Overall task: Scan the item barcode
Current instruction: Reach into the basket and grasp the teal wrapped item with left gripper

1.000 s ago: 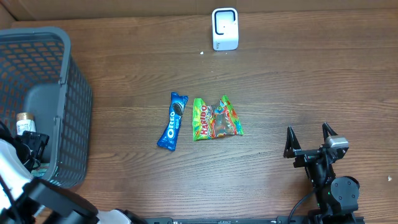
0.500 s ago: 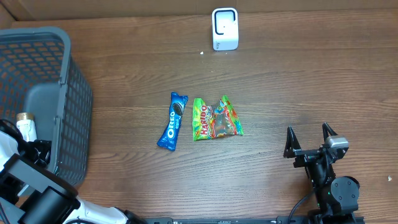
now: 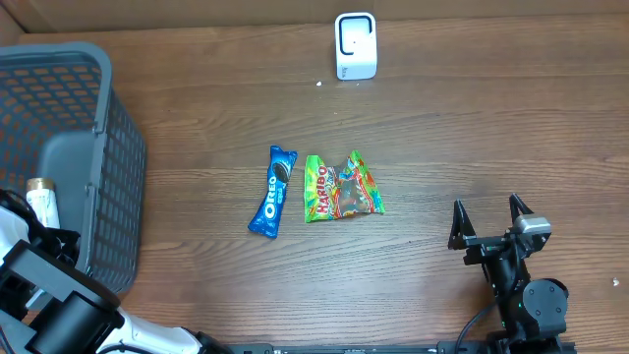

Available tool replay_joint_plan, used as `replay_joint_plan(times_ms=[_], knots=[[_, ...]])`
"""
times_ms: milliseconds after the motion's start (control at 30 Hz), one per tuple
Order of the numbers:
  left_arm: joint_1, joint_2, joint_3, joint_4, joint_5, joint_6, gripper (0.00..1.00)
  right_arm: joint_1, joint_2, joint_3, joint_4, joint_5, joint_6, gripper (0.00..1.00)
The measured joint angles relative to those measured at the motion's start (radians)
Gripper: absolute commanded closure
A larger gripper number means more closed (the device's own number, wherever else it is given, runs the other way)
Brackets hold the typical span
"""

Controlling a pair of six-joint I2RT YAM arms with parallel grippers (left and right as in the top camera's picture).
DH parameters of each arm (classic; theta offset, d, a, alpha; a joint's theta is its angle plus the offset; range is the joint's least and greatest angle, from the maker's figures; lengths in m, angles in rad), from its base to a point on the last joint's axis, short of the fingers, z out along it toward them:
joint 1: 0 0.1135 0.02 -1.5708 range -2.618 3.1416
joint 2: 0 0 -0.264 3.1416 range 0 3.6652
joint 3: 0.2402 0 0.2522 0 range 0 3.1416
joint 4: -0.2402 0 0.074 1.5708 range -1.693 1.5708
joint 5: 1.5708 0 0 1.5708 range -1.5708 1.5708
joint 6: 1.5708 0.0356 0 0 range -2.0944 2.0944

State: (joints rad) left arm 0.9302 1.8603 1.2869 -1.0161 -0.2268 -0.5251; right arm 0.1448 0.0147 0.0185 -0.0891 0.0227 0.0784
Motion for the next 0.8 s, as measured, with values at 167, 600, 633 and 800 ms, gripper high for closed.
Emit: replay_joint_plan(times_ms=[167,600,633,800], knots=[[-0.001,0.000,0.001,-0.001,-0.001,0.000,0.96,0.000,0.000,0.000,0.000,-0.001,0.000,0.00],[-0.088,0.013,0.286,-0.240,0.104,0.049,0.96,0.000,0.000,0.000,0.000,0.000,0.000,0.00],[-0.101,0.013,0.344,-0.271,0.107,0.054,0.96,0.000,0.000,0.000,0.000,0.000,0.000,0.00],[-0.175,0.013,0.602,-0.396,0.119,0.065,0.96,0.000,0.000,0.000,0.000,0.000,0.000,0.00]])
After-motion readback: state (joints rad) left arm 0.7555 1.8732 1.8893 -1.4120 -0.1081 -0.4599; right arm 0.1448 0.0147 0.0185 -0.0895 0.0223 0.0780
